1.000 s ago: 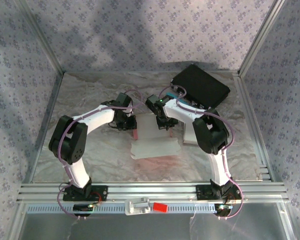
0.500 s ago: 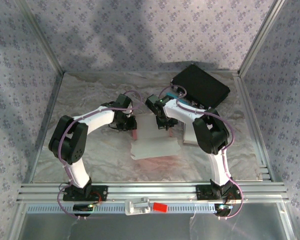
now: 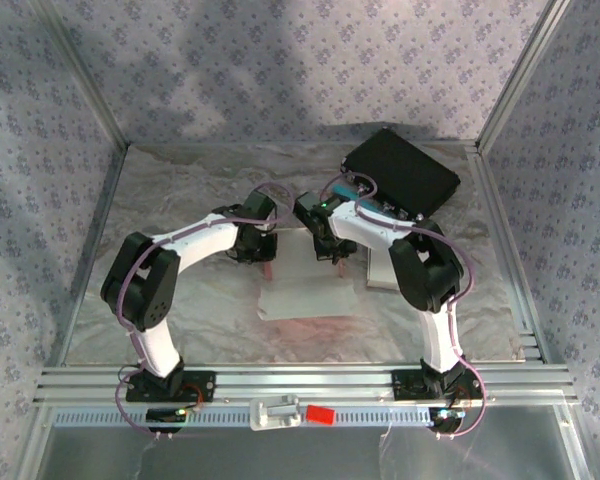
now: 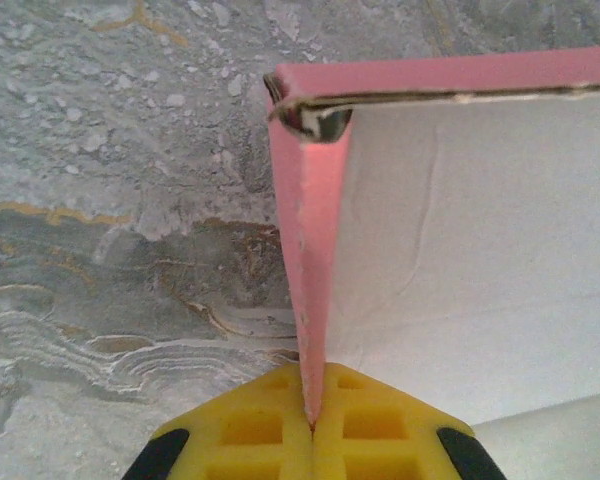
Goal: Fold the paper box
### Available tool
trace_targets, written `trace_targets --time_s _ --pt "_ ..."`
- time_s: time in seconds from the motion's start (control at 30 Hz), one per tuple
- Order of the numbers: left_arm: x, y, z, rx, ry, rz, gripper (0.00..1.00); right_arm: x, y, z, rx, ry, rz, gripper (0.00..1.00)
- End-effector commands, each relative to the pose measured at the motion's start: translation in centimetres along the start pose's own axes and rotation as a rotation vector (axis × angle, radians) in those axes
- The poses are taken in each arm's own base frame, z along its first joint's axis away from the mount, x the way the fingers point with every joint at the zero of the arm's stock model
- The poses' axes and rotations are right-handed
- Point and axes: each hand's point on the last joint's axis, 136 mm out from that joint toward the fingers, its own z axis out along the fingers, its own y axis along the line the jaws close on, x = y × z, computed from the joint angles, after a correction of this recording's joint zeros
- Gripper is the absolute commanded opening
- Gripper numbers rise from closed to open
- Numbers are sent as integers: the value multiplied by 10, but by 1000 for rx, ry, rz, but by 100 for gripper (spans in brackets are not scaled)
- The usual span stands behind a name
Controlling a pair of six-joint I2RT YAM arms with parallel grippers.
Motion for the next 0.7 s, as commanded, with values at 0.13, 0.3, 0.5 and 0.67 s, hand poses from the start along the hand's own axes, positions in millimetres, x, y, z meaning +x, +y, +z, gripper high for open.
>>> trace_targets --time_s 0.13,0.3,0.5,0.67 --pt "6 21 -7 -269 -34 -37 0 4 11 -13 -41 -26 55 0" --pt "8 21 -4 -275 -55 -93 0 10 15 -8 -67 -5 70 0" --pt "-1 1 -1 -145 -95 -91 9 11 18 -7 -99 -2 63 0" --pt "-3 2 2 -139 -85 -89 14 14 17 -5 -99 5 63 0"
